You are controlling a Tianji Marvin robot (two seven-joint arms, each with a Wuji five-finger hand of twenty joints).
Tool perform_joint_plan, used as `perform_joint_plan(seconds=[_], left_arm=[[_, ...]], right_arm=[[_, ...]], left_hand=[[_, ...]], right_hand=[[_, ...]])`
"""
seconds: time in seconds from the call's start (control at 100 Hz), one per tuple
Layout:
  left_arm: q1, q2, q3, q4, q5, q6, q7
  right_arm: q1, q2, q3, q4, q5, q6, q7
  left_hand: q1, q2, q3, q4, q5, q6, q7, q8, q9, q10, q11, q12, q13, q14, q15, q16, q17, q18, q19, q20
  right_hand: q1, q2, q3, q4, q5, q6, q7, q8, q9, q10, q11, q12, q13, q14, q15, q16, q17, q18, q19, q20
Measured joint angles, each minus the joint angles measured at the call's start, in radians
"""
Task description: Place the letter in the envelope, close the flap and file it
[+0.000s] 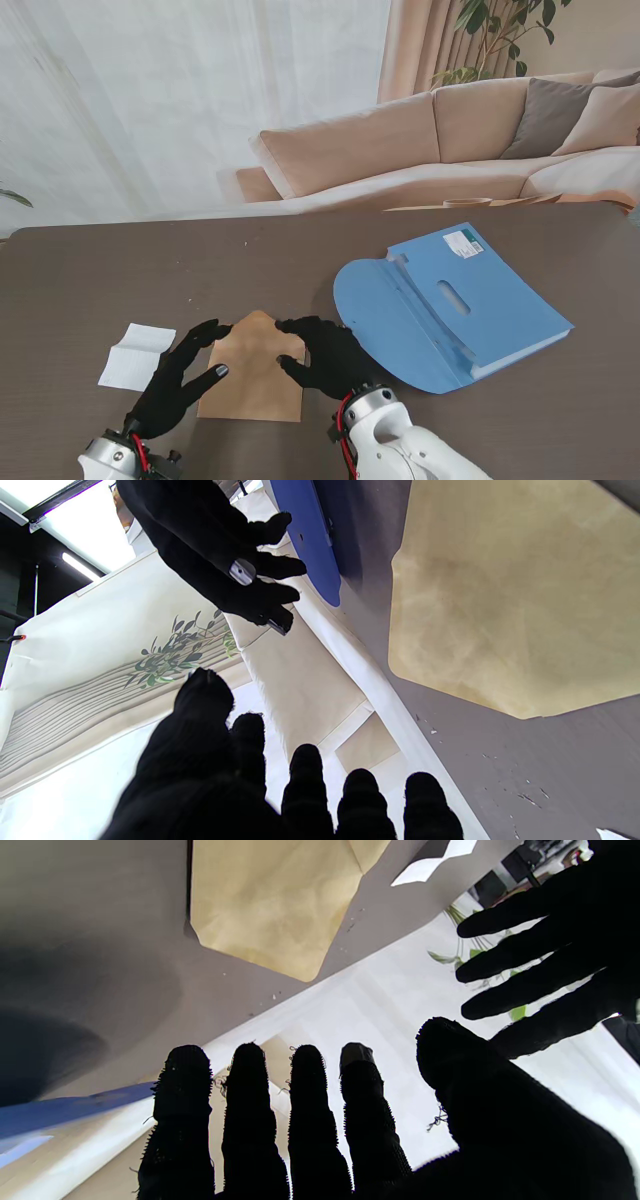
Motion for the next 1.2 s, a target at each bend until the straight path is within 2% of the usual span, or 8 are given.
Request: perform_joint_plan(seconds=[0.25, 0.45, 0.59, 0.77, 0.81, 0.89, 1.09, 1.2], left_arm=[[0.000, -0.001, -0.025, 0.002, -0.042, -0.020, -0.010], [0.004, 0.000, -0.033, 0.001, -0.058, -0.030, -0.023], [0.006, 0.000, -0.036, 0.001, -0.068, -0.031, -0.028], [0.009, 0.000, -0.041, 0.001, -0.077, -0.040, -0.034], [0.010, 0.000, -0.043, 0.001, -0.079, -0.043, -0.035], [0.011, 0.000, -0.046, 0.000, -0.082, -0.048, -0.036], [0.012, 0.001, -0.050, 0.000, -0.092, -0.051, -0.038], [0.012, 0.001, -0.051, 0.001, -0.095, -0.051, -0.040]], right_arm=[[0.223, 0.003, -0.088, 0.110, 0.055, 0.055, 0.128], [0.352, -0.008, -0.179, 0.230, 0.055, 0.113, 0.135], [0.412, -0.016, -0.236, 0.286, 0.020, 0.133, 0.135], [0.481, -0.038, -0.304, 0.365, 0.015, 0.156, 0.123], [0.492, -0.045, -0.313, 0.382, 0.017, 0.166, 0.117], [0.511, -0.058, -0.326, 0.409, 0.033, 0.178, 0.112], [0.547, -0.083, -0.353, 0.468, 0.069, 0.181, 0.105], [0.567, -0.090, -0.371, 0.495, 0.084, 0.173, 0.109]], left_hand=[[0.000, 0.000, 0.000, 0.000, 0.000, 0.000, 0.000, 0.000, 0.000, 0.000, 0.000, 0.000, 0.000, 0.000, 0.000, 0.000, 0.000, 0.000, 0.000, 0.000], [0.000, 0.000, 0.000, 0.000, 0.000, 0.000, 0.000, 0.000, 0.000, 0.000, 0.000, 0.000, 0.000, 0.000, 0.000, 0.000, 0.000, 0.000, 0.000, 0.000], [0.000, 0.000, 0.000, 0.000, 0.000, 0.000, 0.000, 0.000, 0.000, 0.000, 0.000, 0.000, 0.000, 0.000, 0.000, 0.000, 0.000, 0.000, 0.000, 0.000], [0.000, 0.000, 0.001, 0.000, 0.000, 0.000, 0.000, 0.000, 0.000, 0.000, 0.000, 0.000, 0.000, 0.000, 0.000, 0.001, 0.000, 0.000, 0.000, 0.002], [0.000, 0.000, 0.002, 0.000, 0.000, 0.000, 0.000, 0.000, 0.000, 0.000, 0.001, 0.000, 0.000, 0.000, 0.000, 0.001, 0.000, 0.000, 0.000, 0.002], [0.000, 0.000, 0.002, 0.000, 0.000, 0.000, 0.000, 0.000, 0.000, 0.000, 0.001, 0.009, 0.000, 0.000, 0.000, 0.001, 0.000, 0.000, 0.000, 0.003], [0.000, 0.000, 0.004, 0.000, 0.000, 0.000, 0.000, 0.000, 0.000, 0.000, 0.001, 0.010, 0.000, 0.000, 0.000, 0.002, 0.000, 0.000, 0.000, 0.003], [0.000, 0.000, 0.004, 0.000, 0.000, 0.000, 0.000, 0.000, 0.000, 0.000, 0.001, 0.010, 0.000, 0.000, 0.000, 0.002, 0.000, 0.000, 0.000, 0.003]], right_hand=[[-0.012, -0.019, 0.012, -0.009, 0.014, 0.000, 0.000, 0.033, 0.000, 0.008, 0.047, 0.050, 0.020, 0.001, 0.084, 0.049, 0.041, -0.002, 0.115, 0.025], [-0.012, -0.044, 0.040, -0.009, 0.014, -0.001, 0.000, 0.048, 0.000, 0.009, 0.133, 0.120, 0.032, 0.001, 0.211, 0.128, 0.077, -0.021, 0.219, 0.070], [-0.023, -0.089, 0.074, -0.029, 0.014, -0.001, 0.000, 0.049, -0.001, 0.010, 0.247, 0.246, 0.032, 0.001, 0.396, 0.245, 0.105, -0.076, 0.331, 0.132], [-0.031, -0.131, 0.121, -0.029, 0.026, -0.001, 0.000, 0.049, -0.001, 0.010, 0.357, 0.390, 0.032, 0.000, 0.570, 0.366, 0.180, -0.119, 0.400, 0.216], [-0.037, -0.122, 0.127, -0.029, 0.026, -0.001, -0.001, 0.049, -0.001, 0.010, 0.370, 0.411, 0.032, 0.000, 0.585, 0.383, 0.194, -0.120, 0.411, 0.237], [-0.037, -0.122, 0.127, -0.029, 0.026, 0.032, -0.013, 0.048, -0.001, 0.010, 0.382, 0.439, 0.064, 0.000, 0.608, 0.410, 0.222, -0.121, 0.424, 0.259], [-0.048, -0.122, 0.138, -0.029, 0.042, 0.032, -0.028, 0.024, 0.000, 0.009, 0.417, 0.474, 0.114, -0.006, 0.641, 0.448, 0.270, -0.121, 0.437, 0.274], [-0.048, -0.151, 0.140, -0.029, 0.061, 0.030, -0.020, 0.024, 0.038, -0.005, 0.422, 0.488, 0.129, -0.007, 0.642, 0.460, 0.281, -0.121, 0.446, 0.274]])
